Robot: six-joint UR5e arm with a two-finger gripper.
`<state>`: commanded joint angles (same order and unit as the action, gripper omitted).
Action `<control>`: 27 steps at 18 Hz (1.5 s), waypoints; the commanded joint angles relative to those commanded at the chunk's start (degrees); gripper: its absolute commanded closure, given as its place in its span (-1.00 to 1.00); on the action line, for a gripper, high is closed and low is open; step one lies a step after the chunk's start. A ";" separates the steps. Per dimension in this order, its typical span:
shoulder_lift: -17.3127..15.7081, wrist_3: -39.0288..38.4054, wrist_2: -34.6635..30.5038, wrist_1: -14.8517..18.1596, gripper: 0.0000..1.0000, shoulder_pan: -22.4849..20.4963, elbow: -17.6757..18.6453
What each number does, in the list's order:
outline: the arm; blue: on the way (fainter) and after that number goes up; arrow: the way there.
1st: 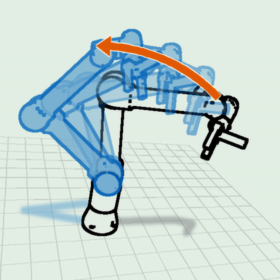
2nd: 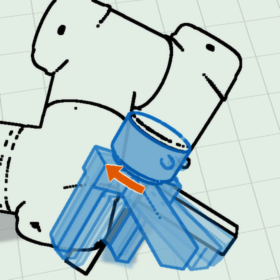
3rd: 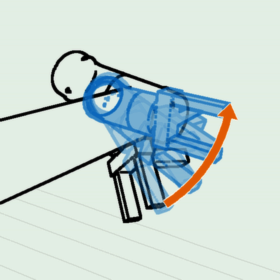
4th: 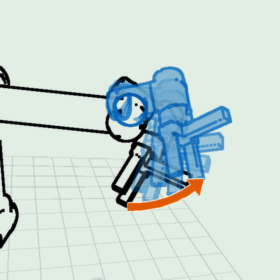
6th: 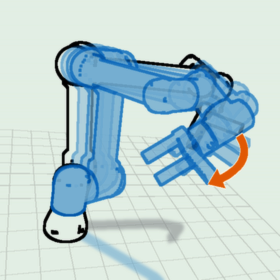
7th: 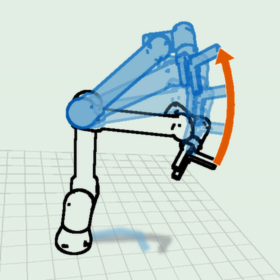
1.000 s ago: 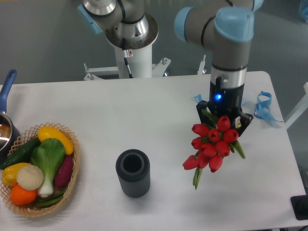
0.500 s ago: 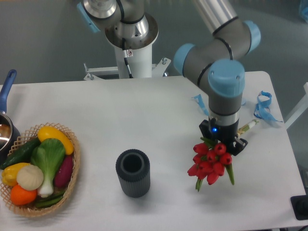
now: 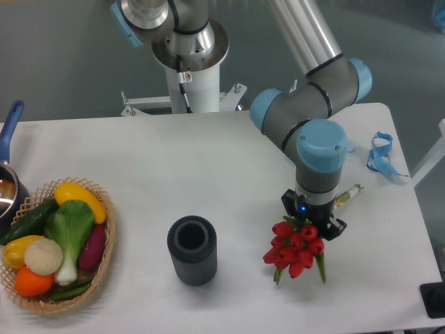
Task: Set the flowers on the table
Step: 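Lower the held red tulips toward the table surface, then open the gripper to release the tulips onto the table, then raise the open gripper away from the laid tulips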
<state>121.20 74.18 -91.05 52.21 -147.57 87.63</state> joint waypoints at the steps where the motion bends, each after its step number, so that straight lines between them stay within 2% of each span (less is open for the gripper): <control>1: 0.35 -0.09 0.00 -0.09 -0.02 0.35 -0.09; 2: 0.53 -0.18 0.00 -0.09 -0.13 0.44 0.00; 4: 0.79 -0.27 0.00 -0.09 -0.17 0.44 0.00; 6: 1.14 -0.09 0.00 -0.35 -0.42 0.53 -0.09; 8: 1.32 -0.09 0.00 -1.22 -0.51 0.53 -0.18; 9: 1.41 0.00 0.00 -1.67 -0.87 0.53 -0.26; 10: 1.50 0.00 0.00 -2.19 -1.00 0.53 -0.35; 17: 0.53 0.09 0.00 -2.81 -1.00 0.53 -0.35; 21: -3.07 0.09 0.00 -2.99 -1.00 0.44 -0.61; 24: -4.48 -0.09 -0.70 -3.60 -1.00 -0.17 -3.68; 27: -6.32 0.61 -0.88 -2.99 -1.00 -2.63 -6.31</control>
<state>114.88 74.79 -91.93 49.21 -150.19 81.31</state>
